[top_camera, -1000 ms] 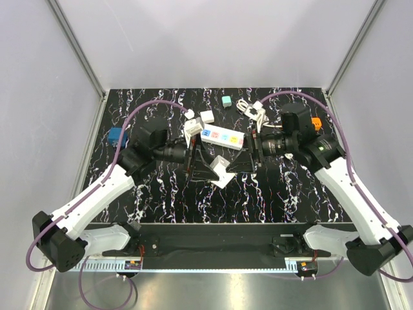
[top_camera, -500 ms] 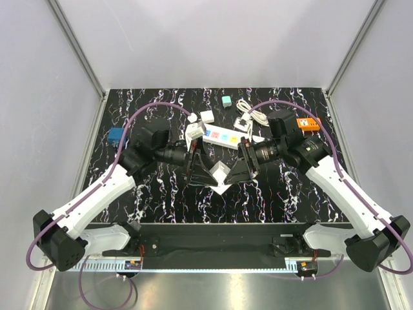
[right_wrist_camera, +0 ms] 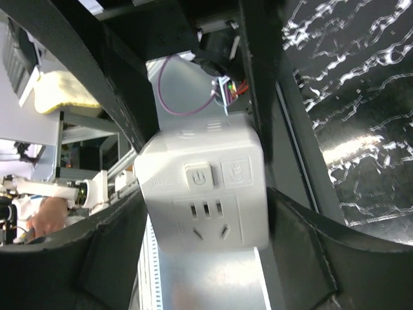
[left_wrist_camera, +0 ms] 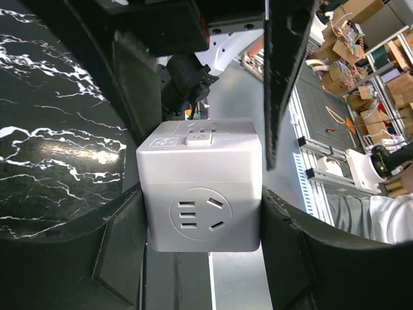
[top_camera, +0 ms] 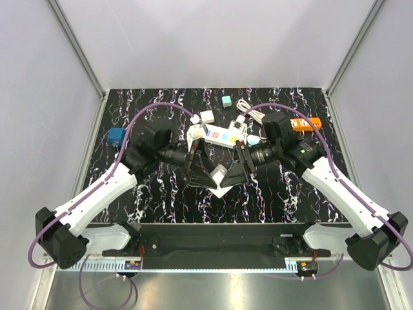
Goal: Insert the plug
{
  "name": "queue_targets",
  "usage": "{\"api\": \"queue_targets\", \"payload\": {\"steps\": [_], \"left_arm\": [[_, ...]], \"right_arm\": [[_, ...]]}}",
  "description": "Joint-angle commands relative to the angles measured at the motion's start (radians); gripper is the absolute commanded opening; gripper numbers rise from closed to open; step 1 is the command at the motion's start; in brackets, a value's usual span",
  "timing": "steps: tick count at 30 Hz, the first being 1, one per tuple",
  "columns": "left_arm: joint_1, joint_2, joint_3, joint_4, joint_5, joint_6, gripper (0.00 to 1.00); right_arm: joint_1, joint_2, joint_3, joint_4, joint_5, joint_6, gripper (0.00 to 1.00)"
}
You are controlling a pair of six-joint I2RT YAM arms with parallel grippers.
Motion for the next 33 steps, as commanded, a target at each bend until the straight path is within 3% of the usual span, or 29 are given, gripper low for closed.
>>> {"api": "queue_targets", "payload": {"steps": [1,4,6,7,9,10,11,14,15,17,23,28,33], "left_arm": [[-0.008,0.012,0.025,0.07,0.005,-0.008,0.0],[-0.012,0.015,0.026,0.07,0.008,-0.008,0.0],[-0.014,0.016,0.028,0.07,0.004,-0.008,0.0],[-0.012,0.016,0.028,0.07,-0.001,-0.008,0.0],[-0.012,0.016,0.031,0.07,-0.024,-0.009,0.0],[-0.012,0.016,0.034,0.07,-0.047,-0.011,0.25],[-0.008,0.016,0.037,0.055,-0.105,-0.011,0.47],[0.005,0.007,0.051,0.027,-0.189,0.0,0.92],[0.011,0.0,0.058,0.021,-0.227,0.003,0.99],[0.02,-0.008,0.086,-0.032,-0.287,0.018,0.99],[0.048,0.019,0.256,-0.299,-1.03,0.012,0.99],[0.061,-0.037,0.208,-0.307,-1.263,0.006,0.99],[0.061,-0.129,0.062,-0.227,-1.403,0.015,0.99]], "right_arm": [[0.03,-0.007,-0.012,0.131,-0.048,0.06,0.8],[0.033,-0.016,-0.023,0.139,-0.039,0.06,0.79],[0.033,-0.016,-0.026,0.14,-0.044,0.059,0.71],[0.033,-0.019,-0.027,0.139,-0.044,0.056,0.5],[0.035,-0.027,-0.031,0.139,-0.03,0.054,0.27],[0.035,-0.031,-0.038,0.139,-0.016,0.05,0.08],[0.035,-0.039,-0.041,0.133,-0.005,0.046,0.0],[0.035,-0.05,-0.061,0.129,0.071,0.054,0.0],[0.035,-0.051,-0.066,0.126,0.093,0.057,0.0],[0.033,-0.061,-0.078,0.117,0.157,0.059,0.0],[0.024,-0.021,-0.054,-0.014,0.49,0.049,0.0],[-0.037,0.115,0.002,-0.045,0.815,0.166,0.0],[-0.105,0.283,0.107,-0.038,0.985,0.169,0.0]]}}
